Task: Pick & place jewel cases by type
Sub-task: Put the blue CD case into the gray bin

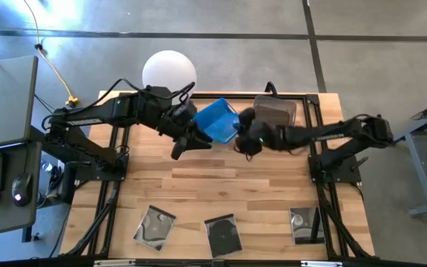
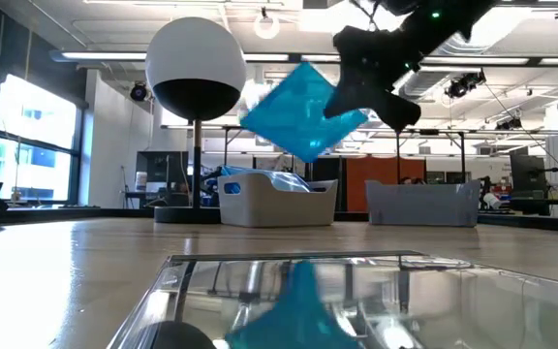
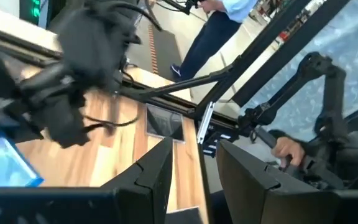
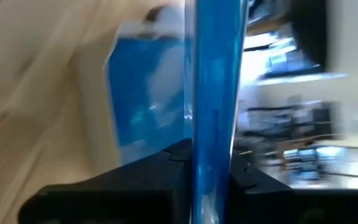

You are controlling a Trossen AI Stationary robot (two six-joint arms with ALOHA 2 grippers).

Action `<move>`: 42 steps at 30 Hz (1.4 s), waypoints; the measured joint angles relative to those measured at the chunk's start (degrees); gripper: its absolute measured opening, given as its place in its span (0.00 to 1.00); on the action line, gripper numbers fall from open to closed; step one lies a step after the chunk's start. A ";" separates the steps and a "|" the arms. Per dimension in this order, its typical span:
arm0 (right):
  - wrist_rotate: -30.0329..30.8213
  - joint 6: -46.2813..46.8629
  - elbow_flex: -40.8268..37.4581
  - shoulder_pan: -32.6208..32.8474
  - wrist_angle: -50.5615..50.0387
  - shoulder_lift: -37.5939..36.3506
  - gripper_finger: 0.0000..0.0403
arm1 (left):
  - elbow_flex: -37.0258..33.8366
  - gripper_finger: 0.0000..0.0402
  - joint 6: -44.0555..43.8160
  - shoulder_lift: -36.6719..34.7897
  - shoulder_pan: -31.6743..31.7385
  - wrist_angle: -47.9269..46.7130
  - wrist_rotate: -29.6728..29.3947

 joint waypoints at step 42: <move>-9.12 -11.12 39.07 -13.61 -25.57 24.41 0.37 | -0.04 0.31 4.39 -4.21 0.02 -10.34 -4.61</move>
